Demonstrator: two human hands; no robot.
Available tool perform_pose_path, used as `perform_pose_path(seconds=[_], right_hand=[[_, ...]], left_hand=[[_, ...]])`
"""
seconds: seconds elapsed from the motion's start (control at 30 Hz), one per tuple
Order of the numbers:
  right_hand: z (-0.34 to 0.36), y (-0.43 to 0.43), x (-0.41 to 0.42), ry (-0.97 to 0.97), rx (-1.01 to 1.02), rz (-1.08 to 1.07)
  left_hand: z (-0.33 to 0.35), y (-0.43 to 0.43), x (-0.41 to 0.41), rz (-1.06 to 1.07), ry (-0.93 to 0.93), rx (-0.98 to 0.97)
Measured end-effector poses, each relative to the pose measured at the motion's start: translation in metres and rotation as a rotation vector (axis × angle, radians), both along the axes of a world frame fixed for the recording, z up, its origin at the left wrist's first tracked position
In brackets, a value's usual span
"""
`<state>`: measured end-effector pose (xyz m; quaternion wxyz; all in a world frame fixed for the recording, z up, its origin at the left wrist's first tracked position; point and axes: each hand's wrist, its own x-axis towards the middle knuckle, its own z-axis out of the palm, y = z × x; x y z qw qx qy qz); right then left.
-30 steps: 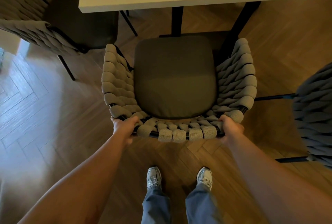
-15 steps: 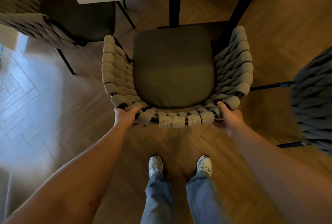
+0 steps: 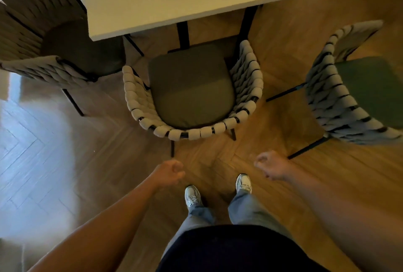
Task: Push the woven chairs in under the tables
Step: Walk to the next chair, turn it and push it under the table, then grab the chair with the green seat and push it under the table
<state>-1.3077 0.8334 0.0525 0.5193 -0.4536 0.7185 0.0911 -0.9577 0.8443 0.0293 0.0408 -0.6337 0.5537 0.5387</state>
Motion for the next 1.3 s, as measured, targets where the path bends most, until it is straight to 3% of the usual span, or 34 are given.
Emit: perform_pose_path(seconds=[0.2,0.5,0.7,0.83,1.1,1.3], right_hand=[[0.021,0.078,-0.002,-0.032,-0.023,-0.218],[0.003,0.183,-0.050,-0.065,-0.039,-0.487],[-0.012,0.242,-0.106,-0.095,-0.005,-0.635],[-0.017,0.267,-0.146,-0.102,0.006,-0.710],[-0.015,0.239,-0.210,-0.102,0.028,-0.804],[-0.025,0.151,-0.280,-0.145,-0.004,-0.953]], left_hand=[[0.012,0.031,-0.024,-0.168,0.026,0.009],[0.013,0.022,-0.068,-0.454,-0.118,0.039],[0.022,0.008,-0.149,-0.598,-0.184,0.011],[0.021,0.008,-0.229,-0.677,-0.134,-0.016],[0.022,-0.029,-0.366,-0.784,-0.036,-0.057],[0.012,-0.148,-0.478,-0.888,-0.023,-0.194]])
